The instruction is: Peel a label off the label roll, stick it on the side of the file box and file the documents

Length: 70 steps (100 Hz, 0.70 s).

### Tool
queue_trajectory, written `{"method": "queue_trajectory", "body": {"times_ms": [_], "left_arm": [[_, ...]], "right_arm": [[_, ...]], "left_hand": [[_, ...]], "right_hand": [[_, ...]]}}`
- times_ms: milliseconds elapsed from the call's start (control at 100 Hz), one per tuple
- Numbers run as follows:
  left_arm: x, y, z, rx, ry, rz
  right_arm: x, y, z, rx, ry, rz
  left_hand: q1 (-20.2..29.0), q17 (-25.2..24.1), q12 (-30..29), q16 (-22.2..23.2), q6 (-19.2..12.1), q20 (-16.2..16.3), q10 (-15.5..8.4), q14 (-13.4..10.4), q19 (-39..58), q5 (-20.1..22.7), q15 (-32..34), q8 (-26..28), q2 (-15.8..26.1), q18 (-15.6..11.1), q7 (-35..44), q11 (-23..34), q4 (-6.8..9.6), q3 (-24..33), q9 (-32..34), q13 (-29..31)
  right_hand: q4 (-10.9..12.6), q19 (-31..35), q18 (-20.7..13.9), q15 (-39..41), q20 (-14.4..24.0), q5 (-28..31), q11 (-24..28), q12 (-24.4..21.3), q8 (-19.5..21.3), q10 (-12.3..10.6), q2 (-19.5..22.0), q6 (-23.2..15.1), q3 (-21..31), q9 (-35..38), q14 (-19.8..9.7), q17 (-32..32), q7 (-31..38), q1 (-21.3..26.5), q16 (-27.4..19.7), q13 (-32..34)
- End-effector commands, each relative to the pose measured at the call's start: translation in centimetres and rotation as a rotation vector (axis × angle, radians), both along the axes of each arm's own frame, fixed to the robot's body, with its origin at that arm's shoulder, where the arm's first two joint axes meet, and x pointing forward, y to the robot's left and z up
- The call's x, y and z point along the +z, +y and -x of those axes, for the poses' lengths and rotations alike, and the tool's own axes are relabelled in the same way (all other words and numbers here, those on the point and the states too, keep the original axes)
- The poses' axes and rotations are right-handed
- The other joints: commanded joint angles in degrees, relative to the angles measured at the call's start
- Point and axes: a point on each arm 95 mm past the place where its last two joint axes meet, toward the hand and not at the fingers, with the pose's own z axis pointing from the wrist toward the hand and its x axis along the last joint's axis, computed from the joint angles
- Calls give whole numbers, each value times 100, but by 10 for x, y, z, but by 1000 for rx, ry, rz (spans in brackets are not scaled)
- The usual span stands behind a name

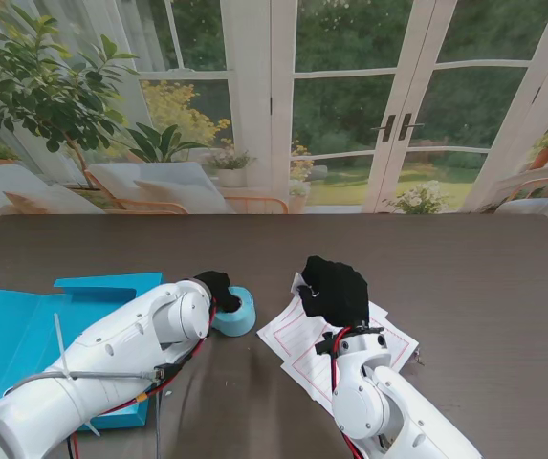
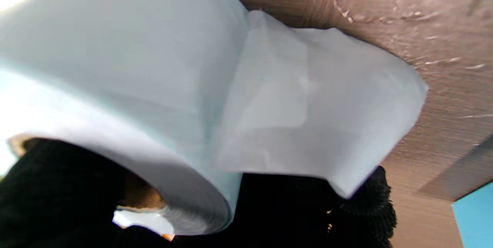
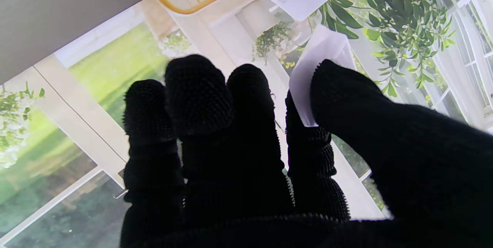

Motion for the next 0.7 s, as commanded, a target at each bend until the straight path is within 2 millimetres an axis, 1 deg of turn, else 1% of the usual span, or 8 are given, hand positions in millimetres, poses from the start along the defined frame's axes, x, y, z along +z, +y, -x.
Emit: {"method": "queue_trajectory", "body": {"times_ms": [0,40,140,240,260,310,520,690], "left_arm": [[6,-6,-2,-13,4,10],[6,-6,-2,-15,7,6],[7,-7,-1,-20,14,-1],[9,-7,0,-25,16,-5],[10,-7,0,-26,16,-5],[12,-7,1,-30,19,-5],[17,-6,3,-46,32,-3],[22,-4,5,-54,42,2]], "right_arm": [[-2,4,1,13,10,-4],[-2,4,1,13,9,-4],[-2,4,0,12,10,-6],[-2,4,0,11,12,-8],[-2,4,0,11,13,-8],[-3,4,0,11,14,-10],[-3,4,0,12,15,-10],[-3,4,0,13,16,-8]], "left_hand": [[763,-221,-33,55,106,229,-364,185,-120,25,-301,260,485,19,75,-575,601,1282,-347,-189],[749,-353,-73,31,133,253,-303,247,-211,-10,-424,243,504,-7,-50,-689,585,1271,-451,-321],[720,-989,-278,16,215,338,-23,505,-859,-113,-1455,418,529,16,-810,-1691,543,1231,-821,-950],[704,-1569,-1315,-330,259,240,267,637,-1351,-232,-2361,559,752,1,-1377,-2038,690,778,-1501,-1635],[718,-1739,-1764,-435,274,163,321,691,-1487,-263,-2610,517,810,2,-1495,-2050,689,642,-1679,-1784],[733,-1998,-2797,-590,303,33,397,746,-1663,-362,-3004,466,891,-23,-1633,-2092,577,512,-1960,-2040],[649,-2600,-3787,-1056,457,-157,639,888,-2029,-688,-4099,203,1040,-141,-2201,-2844,413,291,-2579,-2747],[520,-3049,-4579,-1525,514,-730,759,963,-2650,-729,-4972,-210,1137,-152,-3016,-3543,200,-2,-2891,-3186]], "right_hand": [[62,5,-123,13,22,-110,96,102,61,-21,-8,-111,576,58,-102,145,83,62,46,151],[61,4,-123,11,22,-109,96,101,62,-21,-9,-111,575,58,-90,143,82,59,45,149],[62,0,-123,7,23,-109,96,101,63,-21,-4,-114,567,54,-92,130,82,60,44,150],[66,8,-130,4,29,-110,94,100,65,-14,2,-124,567,42,-92,125,79,65,42,152],[67,8,-130,1,29,-110,98,102,65,-22,7,-124,566,47,-80,123,79,62,41,147],[68,11,-128,0,32,-111,98,100,66,-19,2,-119,564,47,-99,117,78,67,40,152],[71,18,-125,-8,37,-110,99,95,68,-15,11,-111,558,44,-92,111,76,68,37,149],[73,19,-124,-11,39,-110,101,93,69,-10,16,-111,555,43,-70,108,75,67,36,148]]}}
